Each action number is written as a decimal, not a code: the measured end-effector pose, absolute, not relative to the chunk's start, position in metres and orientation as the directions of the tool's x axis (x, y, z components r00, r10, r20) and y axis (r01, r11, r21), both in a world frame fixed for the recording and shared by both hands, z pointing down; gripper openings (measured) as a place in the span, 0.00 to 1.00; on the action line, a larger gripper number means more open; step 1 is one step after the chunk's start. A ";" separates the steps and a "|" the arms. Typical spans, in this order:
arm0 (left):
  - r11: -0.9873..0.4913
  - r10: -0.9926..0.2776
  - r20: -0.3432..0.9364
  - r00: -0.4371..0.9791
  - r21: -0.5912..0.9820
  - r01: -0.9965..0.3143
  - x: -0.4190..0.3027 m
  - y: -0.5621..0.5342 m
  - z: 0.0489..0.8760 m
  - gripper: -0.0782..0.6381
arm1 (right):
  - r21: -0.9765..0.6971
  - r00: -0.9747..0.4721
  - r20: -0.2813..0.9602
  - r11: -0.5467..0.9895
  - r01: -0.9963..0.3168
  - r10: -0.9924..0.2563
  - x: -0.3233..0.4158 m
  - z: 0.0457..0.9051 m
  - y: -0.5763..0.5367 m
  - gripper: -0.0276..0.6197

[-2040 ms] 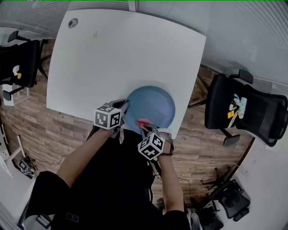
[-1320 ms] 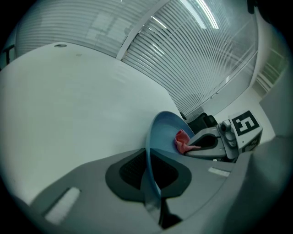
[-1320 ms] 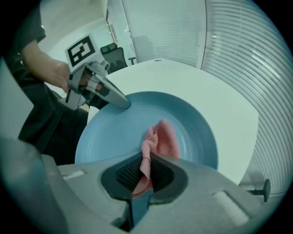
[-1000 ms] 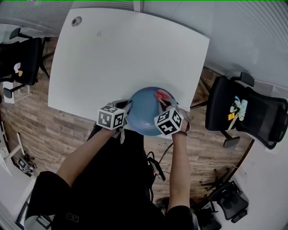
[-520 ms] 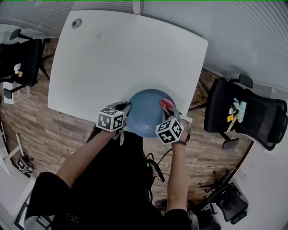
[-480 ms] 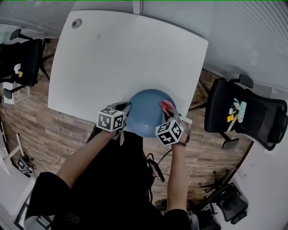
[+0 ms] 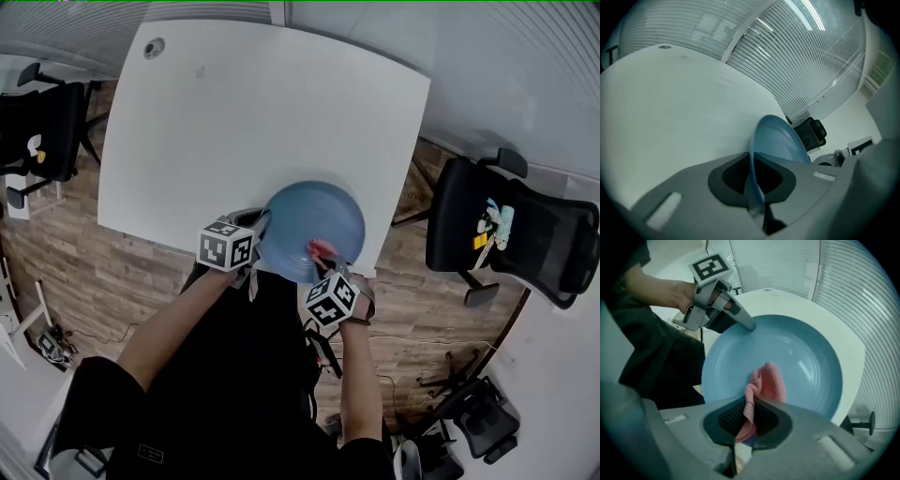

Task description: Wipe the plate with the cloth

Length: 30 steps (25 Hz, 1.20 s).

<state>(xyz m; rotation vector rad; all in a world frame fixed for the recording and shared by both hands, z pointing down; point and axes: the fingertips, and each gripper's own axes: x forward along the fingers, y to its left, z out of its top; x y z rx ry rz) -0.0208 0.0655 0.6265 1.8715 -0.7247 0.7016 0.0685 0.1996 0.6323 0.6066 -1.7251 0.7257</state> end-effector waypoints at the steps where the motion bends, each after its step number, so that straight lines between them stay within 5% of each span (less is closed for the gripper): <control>1: -0.350 -0.178 0.734 0.656 0.576 -0.739 -0.021 0.066 0.626 0.13 | -0.184 -0.270 0.963 0.682 -0.708 -0.020 0.062 0.632 0.204 0.08; 16: -0.370 -0.176 0.734 0.656 0.569 -0.735 -0.016 0.063 0.627 0.13 | -0.248 -0.316 0.948 0.706 -0.663 0.036 0.040 0.631 0.222 0.08; 22: -0.379 -0.178 0.711 0.680 0.589 -0.714 -0.017 0.066 0.622 0.15 | -0.179 -0.316 0.945 0.676 -0.715 -0.084 0.038 0.617 0.211 0.08; 30: -0.383 -0.217 0.657 0.722 0.623 -0.682 -0.016 0.047 0.597 0.32 | -0.096 -0.345 0.868 0.563 -0.821 -0.356 0.048 0.570 0.173 0.08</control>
